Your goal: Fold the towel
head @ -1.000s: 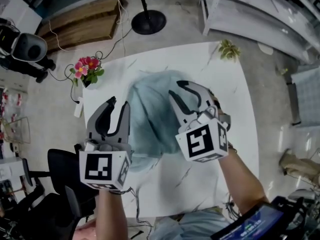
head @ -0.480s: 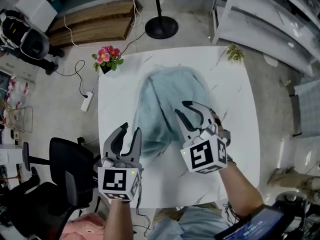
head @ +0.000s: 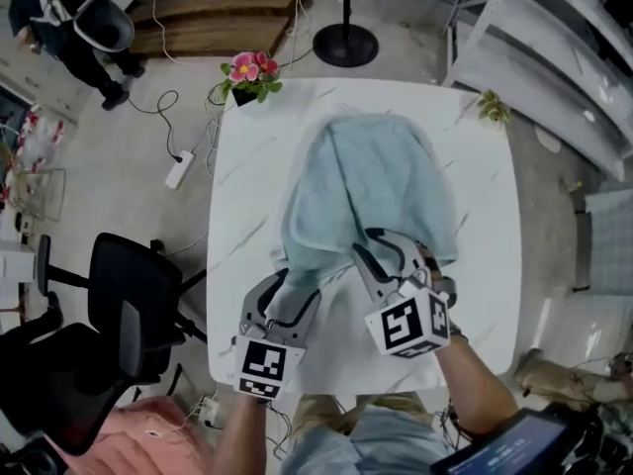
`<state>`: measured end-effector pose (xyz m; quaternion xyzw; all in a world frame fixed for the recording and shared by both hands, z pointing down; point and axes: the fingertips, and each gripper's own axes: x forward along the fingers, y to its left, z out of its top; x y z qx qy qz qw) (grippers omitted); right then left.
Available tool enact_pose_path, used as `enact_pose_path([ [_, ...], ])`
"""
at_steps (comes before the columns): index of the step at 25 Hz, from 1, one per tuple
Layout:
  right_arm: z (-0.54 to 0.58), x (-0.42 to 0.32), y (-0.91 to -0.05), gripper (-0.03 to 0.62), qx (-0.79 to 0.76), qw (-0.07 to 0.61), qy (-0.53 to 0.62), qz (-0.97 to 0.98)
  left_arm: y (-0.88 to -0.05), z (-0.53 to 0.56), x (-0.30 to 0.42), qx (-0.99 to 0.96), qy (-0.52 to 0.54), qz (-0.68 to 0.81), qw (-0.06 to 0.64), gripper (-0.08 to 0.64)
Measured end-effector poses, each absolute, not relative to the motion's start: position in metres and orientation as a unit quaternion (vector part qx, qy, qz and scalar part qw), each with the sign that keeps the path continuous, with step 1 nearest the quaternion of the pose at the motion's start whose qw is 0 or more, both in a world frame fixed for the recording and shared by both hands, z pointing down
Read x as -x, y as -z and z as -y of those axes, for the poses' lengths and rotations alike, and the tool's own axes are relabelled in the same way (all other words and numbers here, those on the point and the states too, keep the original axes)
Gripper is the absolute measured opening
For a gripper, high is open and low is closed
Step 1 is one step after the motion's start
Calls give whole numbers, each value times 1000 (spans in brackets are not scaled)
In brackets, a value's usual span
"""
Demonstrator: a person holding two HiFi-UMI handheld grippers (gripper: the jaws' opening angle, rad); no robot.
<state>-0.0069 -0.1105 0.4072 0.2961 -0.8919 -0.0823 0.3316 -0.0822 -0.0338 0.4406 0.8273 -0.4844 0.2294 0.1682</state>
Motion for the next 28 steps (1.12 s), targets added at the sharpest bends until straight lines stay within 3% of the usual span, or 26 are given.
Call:
enact_pose_path([
  [9, 96, 42, -415, 134, -198, 343, 115, 911, -482, 22, 93, -827, -284, 450, 182, 225],
  [16, 89, 56, -436, 153, -136, 368, 119, 912, -493, 28, 106, -813, -305, 452, 204, 106],
  [20, 96, 55, -451, 152, -133, 386, 110, 906, -496, 31, 107, -809, -317, 445, 216, 80],
  [25, 100, 50, -469, 130, -126, 412, 100, 897, -498, 31, 106, -807, -320, 448, 212, 80],
  [28, 102, 49, -471, 65, -130, 415, 93, 896, -501, 30, 107, -805, -322, 455, 204, 70],
])
